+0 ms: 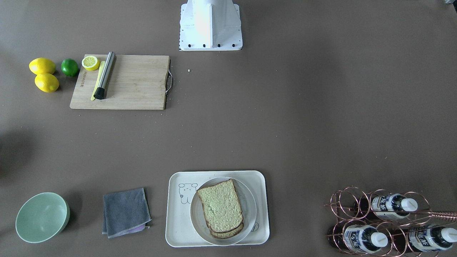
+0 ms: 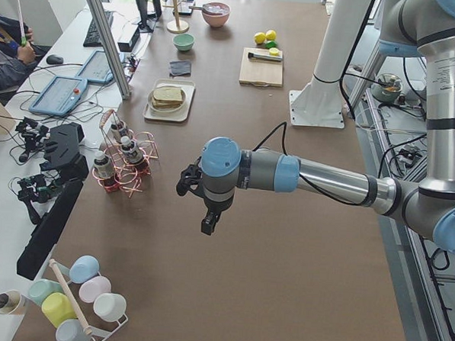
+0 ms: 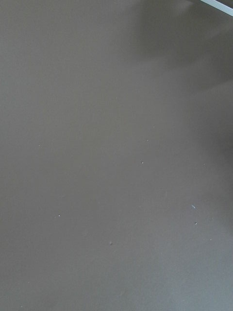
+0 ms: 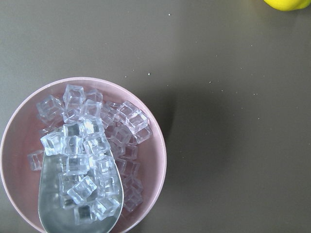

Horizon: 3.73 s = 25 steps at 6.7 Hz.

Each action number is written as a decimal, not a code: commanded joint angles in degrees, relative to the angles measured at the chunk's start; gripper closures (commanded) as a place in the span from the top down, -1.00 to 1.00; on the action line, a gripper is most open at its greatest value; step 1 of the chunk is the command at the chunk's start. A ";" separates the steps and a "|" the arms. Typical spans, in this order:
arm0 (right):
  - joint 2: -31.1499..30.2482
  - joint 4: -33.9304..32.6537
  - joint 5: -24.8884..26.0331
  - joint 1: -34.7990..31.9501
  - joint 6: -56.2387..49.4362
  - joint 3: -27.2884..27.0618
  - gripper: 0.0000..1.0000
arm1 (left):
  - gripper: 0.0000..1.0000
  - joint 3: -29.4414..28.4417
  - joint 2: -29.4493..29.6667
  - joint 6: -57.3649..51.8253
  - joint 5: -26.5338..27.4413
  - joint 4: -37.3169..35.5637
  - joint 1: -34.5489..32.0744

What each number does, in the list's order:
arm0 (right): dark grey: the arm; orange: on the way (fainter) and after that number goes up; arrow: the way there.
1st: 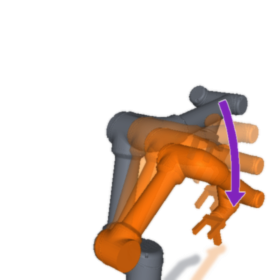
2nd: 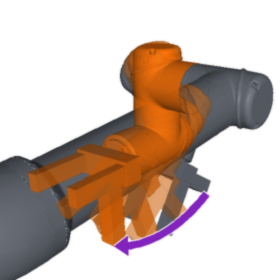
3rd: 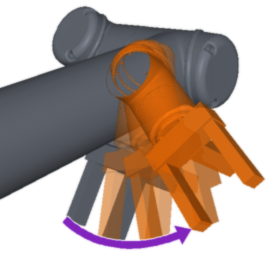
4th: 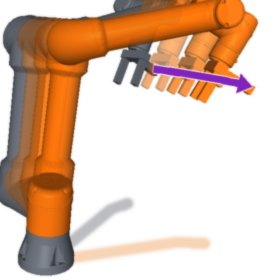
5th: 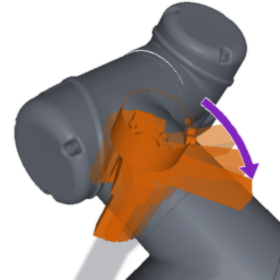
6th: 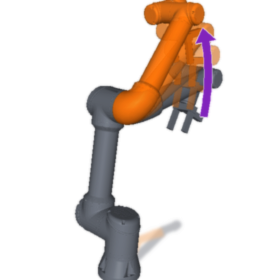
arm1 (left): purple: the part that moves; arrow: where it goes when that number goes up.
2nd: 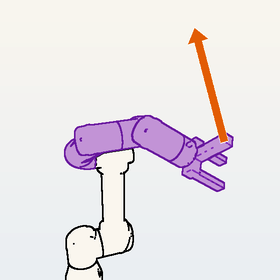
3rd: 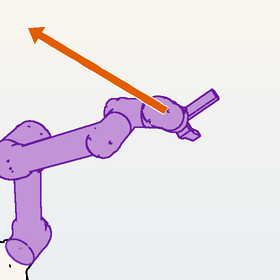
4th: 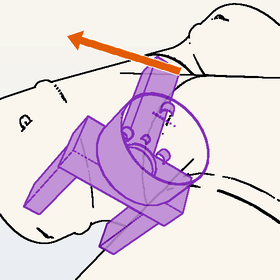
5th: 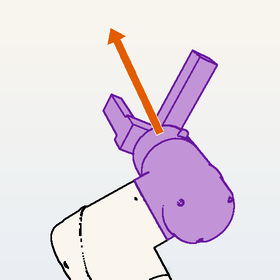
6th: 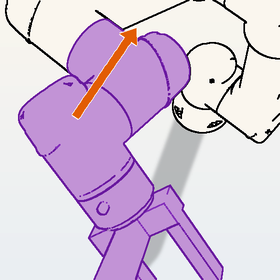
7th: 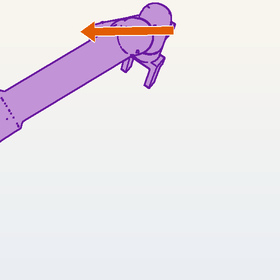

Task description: Make sandwich and place on tray

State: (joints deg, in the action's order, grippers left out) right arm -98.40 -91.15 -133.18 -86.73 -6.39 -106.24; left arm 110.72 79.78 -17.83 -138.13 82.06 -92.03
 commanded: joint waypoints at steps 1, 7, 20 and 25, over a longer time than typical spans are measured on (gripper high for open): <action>-0.39 0.01 2.91 -0.98 -0.03 -0.28 1.00 | 0.97 0.11 -1.11 1.57 3.65 -0.05 0.09; -0.65 -0.52 3.98 -0.81 0.58 0.77 1.00 | 0.97 -2.09 -1.03 1.75 5.33 0.21 -0.34; -1.01 -0.52 3.54 -0.72 0.85 1.21 1.00 | 0.97 -0.77 0.46 6.23 4.54 0.30 -0.26; -0.83 -0.08 1.79 -0.72 0.94 1.82 1.00 | 0.97 1.33 1.70 12.82 4.72 0.12 1.77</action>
State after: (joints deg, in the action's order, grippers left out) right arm -99.25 -91.25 -131.30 -87.45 -5.50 -104.60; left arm 110.98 81.21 -5.97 -133.44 82.29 -90.59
